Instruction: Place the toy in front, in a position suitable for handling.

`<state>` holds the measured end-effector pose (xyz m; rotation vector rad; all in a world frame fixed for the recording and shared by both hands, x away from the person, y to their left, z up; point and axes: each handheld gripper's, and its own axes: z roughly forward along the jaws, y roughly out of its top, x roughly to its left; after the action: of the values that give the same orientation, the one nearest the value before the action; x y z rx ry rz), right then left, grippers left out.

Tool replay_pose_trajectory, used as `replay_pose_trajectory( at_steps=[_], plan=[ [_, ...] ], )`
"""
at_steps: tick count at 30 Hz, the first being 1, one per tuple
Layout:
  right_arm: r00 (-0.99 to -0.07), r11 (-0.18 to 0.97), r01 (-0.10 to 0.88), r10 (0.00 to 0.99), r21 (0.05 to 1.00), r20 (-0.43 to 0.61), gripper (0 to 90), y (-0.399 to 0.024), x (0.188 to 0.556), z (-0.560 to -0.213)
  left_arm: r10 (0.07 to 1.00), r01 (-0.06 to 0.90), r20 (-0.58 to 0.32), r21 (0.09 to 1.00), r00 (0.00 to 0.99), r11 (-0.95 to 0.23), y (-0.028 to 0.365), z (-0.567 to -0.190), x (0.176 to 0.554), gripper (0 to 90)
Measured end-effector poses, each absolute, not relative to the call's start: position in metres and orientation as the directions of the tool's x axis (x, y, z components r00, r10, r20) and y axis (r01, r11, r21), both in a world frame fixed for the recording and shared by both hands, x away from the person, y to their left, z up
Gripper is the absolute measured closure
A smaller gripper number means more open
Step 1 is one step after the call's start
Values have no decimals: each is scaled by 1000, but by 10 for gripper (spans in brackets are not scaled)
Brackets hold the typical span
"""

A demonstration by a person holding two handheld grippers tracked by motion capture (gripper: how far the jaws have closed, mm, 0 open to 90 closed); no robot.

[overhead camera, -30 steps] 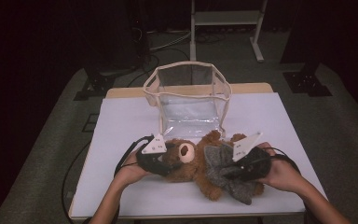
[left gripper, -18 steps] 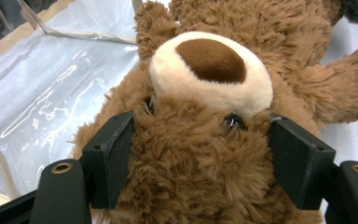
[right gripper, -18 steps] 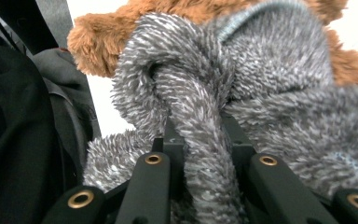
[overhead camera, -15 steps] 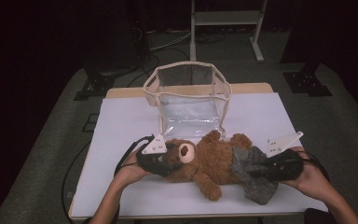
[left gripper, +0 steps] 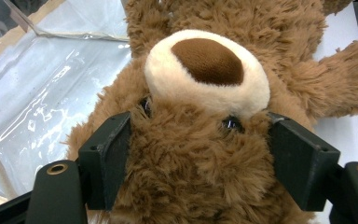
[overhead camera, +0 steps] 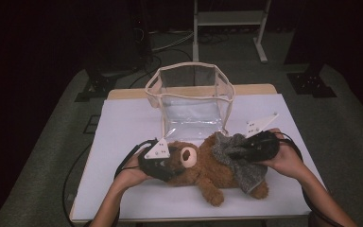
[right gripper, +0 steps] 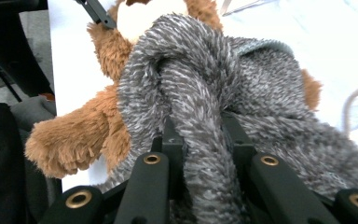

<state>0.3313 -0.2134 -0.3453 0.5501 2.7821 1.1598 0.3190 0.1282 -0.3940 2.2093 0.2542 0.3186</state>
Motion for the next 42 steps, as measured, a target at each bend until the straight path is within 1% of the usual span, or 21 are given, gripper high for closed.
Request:
replay_pose_trajectory(
  at_steps=[6, 10, 13, 15, 18, 21, 25, 28, 31, 34, 37, 42],
  plan=[
    [-929, 621, 321, 353, 715, 111, 741, -225, 320, -360, 245, 34, 143, 800, 959, -599, 130, -381, 314, 244],
    [-928, 613, 328, 352, 718, 124, 741, -235, 310, -364, 238, 27, 155, 785, 959, -619, 127, -379, 312, 256],
    [-921, 636, 339, 374, 694, 107, 741, -242, 305, -364, 245, 44, 147, 771, 958, -635, 125, -387, 313, 256],
    [-916, 634, 350, 385, 690, 110, 740, -247, 304, -361, 251, 55, 132, 781, 959, -622, 126, -389, 315, 256],
    [-920, 636, 332, 383, 696, 88, 739, -246, 302, -350, 252, 57, 130, 782, 959, -620, 126, -389, 316, 264],
    [-937, 651, 284, 345, 704, 59, 739, -231, 304, -337, 252, 54, 136, 780, 958, -623, 125, -389, 315, 265],
    [-963, 690, 217, 266, 691, 36, 739, -191, 312, -329, 247, 45, 146, 775, 958, -631, 124, -389, 314, 267],
    [-974, 730, 192, 225, 656, 35, 739, -158, 320, -338, 249, 48, 145, 773, 957, -633, 124, -388, 313, 265],
    [-975, 744, 205, 211, 635, 68, 739, -140, 326, -351, 247, 49, 147, 763, 958, -644, 125, -390, 314, 264],
    [-975, 731, 208, 211, 650, 75, 741, -149, 323, -351, 243, 49, 138, 773, 960, -632, 126, -391, 314, 265],
    [-970, 716, 222, 230, 662, 77, 741, -169, 315, -350, 248, 52, 140, 770, 959, -635, 125, -390, 314, 264],
    [-948, 684, 283, 304, 673, 89, 742, -215, 301, -353, 251, 52, 144, 767, 957, -639, 125, -390, 314, 265]
  ],
)
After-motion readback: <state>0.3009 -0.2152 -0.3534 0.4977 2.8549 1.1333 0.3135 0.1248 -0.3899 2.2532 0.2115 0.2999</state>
